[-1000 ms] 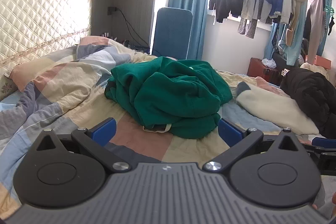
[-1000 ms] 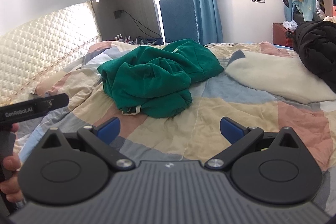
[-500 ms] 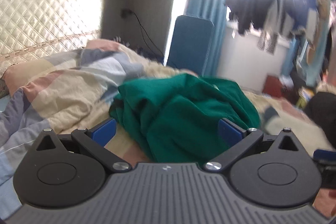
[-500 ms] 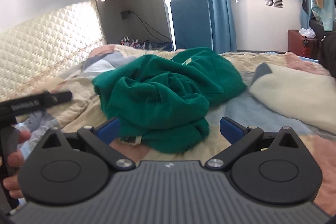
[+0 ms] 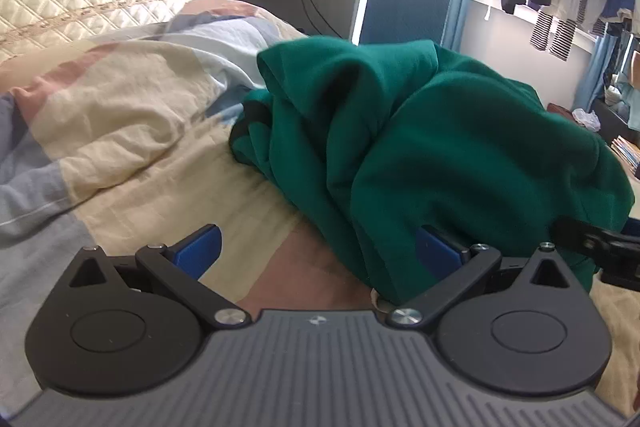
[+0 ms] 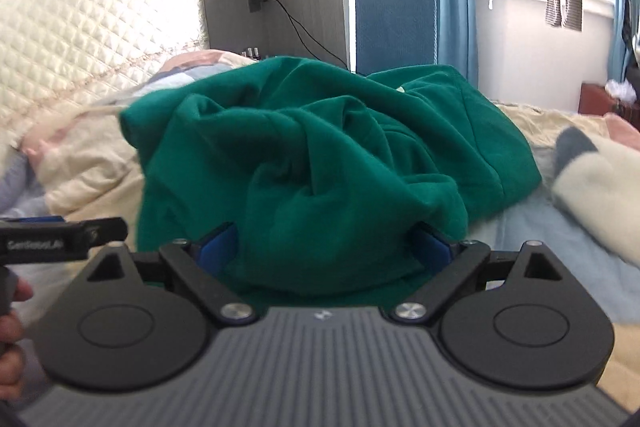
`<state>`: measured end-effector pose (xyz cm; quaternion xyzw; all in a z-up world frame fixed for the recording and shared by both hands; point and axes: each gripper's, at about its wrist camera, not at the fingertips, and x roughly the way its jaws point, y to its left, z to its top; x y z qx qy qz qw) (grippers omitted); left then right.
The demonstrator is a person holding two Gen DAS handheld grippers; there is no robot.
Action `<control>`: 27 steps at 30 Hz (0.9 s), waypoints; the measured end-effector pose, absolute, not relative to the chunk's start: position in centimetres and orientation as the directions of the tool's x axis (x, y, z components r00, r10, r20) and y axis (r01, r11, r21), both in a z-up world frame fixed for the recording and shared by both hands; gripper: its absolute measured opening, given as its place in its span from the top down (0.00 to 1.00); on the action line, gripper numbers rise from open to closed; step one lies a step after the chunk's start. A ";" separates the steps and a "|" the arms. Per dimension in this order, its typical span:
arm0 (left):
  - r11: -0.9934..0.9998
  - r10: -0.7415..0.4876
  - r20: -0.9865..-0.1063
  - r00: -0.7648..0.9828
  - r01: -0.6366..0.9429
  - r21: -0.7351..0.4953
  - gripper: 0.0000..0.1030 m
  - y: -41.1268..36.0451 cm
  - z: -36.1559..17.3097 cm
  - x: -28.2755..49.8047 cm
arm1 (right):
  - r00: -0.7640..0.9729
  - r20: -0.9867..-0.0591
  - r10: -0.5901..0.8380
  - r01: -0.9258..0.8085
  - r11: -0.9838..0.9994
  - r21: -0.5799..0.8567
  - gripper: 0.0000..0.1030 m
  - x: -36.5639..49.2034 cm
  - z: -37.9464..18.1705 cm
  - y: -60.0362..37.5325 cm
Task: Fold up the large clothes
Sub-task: 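Reach both grippers into the green hoodie and close on its fabric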
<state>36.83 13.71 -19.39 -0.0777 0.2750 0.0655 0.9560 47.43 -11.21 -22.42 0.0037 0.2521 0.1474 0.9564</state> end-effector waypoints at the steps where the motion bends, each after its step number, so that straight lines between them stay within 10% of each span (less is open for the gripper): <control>1: 0.980 0.085 -0.535 0.840 -0.167 -0.107 0.00 13.8 -19.9 37.0 | 0.823 -0.487 0.290 -0.292 0.953 0.074 0.06 48.0 -22.8 -11.0; 6: 0.977 0.058 -0.548 0.834 -0.159 -0.139 0.00 14.1 -21.5 37.6 | 0.810 -0.491 0.321 -0.361 0.932 0.014 0.07 48.6 -24.4 -10.3; 12: 0.961 0.020 -0.542 0.840 -0.167 -0.222 0.00 15.0 -21.3 37.0 | 0.801 -0.490 0.343 -0.412 0.911 -0.036 0.79 47.4 -21.9 -10.7; 27: 0.926 0.004 -0.453 0.891 -0.174 -0.334 0.00 16.0 -16.6 30.7 | 0.839 -0.343 0.422 -0.458 0.889 -0.026 0.88 33.1 -12.7 -14.7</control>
